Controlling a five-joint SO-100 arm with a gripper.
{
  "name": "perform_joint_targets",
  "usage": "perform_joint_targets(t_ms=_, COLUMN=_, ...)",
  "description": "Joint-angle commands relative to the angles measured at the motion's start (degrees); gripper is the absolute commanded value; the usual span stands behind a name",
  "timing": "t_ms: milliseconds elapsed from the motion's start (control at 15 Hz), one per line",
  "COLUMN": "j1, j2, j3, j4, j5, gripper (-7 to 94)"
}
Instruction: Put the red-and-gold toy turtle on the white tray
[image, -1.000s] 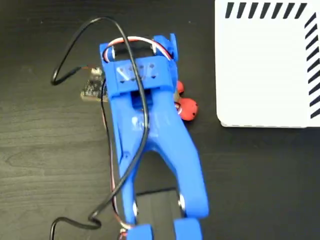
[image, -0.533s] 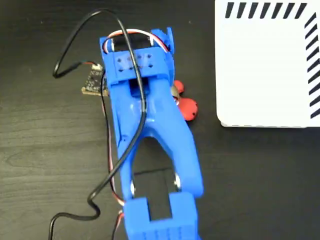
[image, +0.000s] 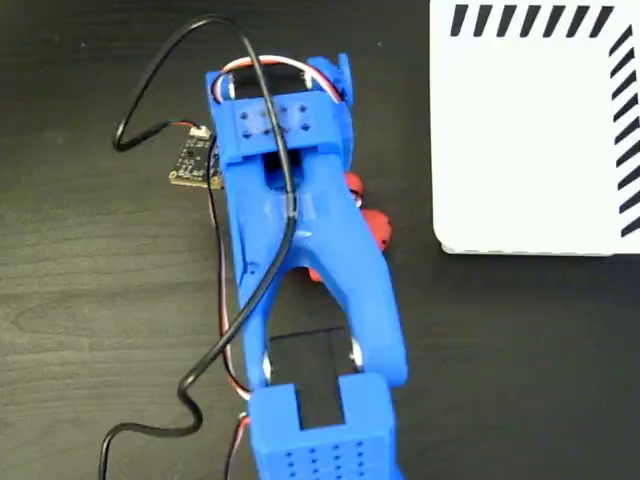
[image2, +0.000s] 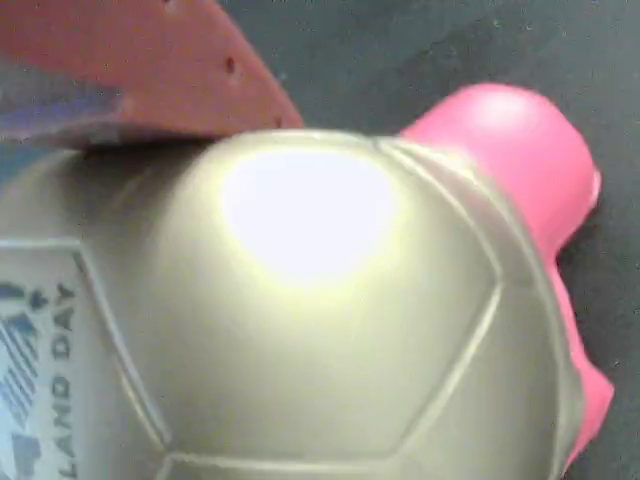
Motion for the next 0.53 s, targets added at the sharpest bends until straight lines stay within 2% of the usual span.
perform_joint_targets(t_ms=0, j1=0.44, j2=3.69, j3=-1.23, j4=0.53, j5=0.09, gripper=0)
perform_joint_targets(t_ms=467, j1=0.53, j2=15.73, j3=-1.49, j4=4.48, j5=-0.97, gripper=0)
